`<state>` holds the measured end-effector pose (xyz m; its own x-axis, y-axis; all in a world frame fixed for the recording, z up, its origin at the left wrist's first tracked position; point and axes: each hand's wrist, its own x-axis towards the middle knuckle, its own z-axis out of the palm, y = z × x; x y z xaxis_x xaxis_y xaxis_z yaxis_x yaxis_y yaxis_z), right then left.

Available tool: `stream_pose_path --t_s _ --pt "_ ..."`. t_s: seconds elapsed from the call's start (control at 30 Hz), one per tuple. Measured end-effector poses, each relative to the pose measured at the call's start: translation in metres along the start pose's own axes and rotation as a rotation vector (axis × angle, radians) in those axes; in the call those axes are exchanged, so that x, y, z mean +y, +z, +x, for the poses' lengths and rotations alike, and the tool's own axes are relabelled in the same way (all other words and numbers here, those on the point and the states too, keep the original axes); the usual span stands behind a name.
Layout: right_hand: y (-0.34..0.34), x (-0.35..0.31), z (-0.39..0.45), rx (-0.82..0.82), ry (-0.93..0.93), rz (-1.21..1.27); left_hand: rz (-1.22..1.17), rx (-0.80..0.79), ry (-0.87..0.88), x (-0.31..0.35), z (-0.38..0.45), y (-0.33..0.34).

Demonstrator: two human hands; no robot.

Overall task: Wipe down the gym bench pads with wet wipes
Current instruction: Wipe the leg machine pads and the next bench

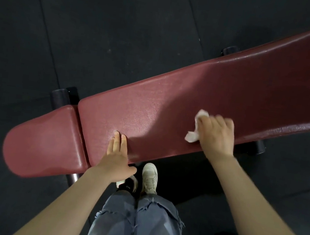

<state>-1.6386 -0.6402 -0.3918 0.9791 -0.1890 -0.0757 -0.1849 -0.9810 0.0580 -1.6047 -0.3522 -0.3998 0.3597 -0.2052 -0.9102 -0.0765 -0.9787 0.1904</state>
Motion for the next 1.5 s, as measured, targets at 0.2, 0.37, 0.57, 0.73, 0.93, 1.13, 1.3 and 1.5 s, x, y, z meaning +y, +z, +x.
stream_pose_path --t_s 0.2,0.37,0.57,0.73,0.93,1.13,1.3,1.5 --pt "-0.032 -0.031 0.166 -0.094 -0.198 -0.192 -0.041 0.031 -0.013 0.0 0.001 0.005" --pt "-0.025 -0.032 0.155 -0.071 -0.047 -0.077 -0.046 0.035 -0.017 -0.001 0.003 0.006" --pt "0.003 -0.007 0.024 0.036 0.019 -0.05 -0.085 0.025 0.005 -0.005 0.002 -0.001" --pt "0.002 0.004 -0.039 -0.126 -0.014 -0.047 -0.205 0.141 0.056 -0.017 -0.011 -0.002" --pt "-0.032 0.014 -0.064 -0.367 -0.024 -0.115 -0.345 0.283 -0.041 -0.022 -0.048 0.005" --pt "-0.1 0.021 -0.072 -0.253 0.104 0.302 -0.521 0.325 0.005 -0.015 -0.107 0.0" --pt "-0.16 0.006 -0.063 -0.136 0.172 0.881 -0.644 0.51 0.08 -0.005 -0.165 -0.03" --pt "-0.234 -0.055 -0.058 -0.093 0.172 1.236 -0.788 0.673 0.233 0.002 -0.238 -0.046"
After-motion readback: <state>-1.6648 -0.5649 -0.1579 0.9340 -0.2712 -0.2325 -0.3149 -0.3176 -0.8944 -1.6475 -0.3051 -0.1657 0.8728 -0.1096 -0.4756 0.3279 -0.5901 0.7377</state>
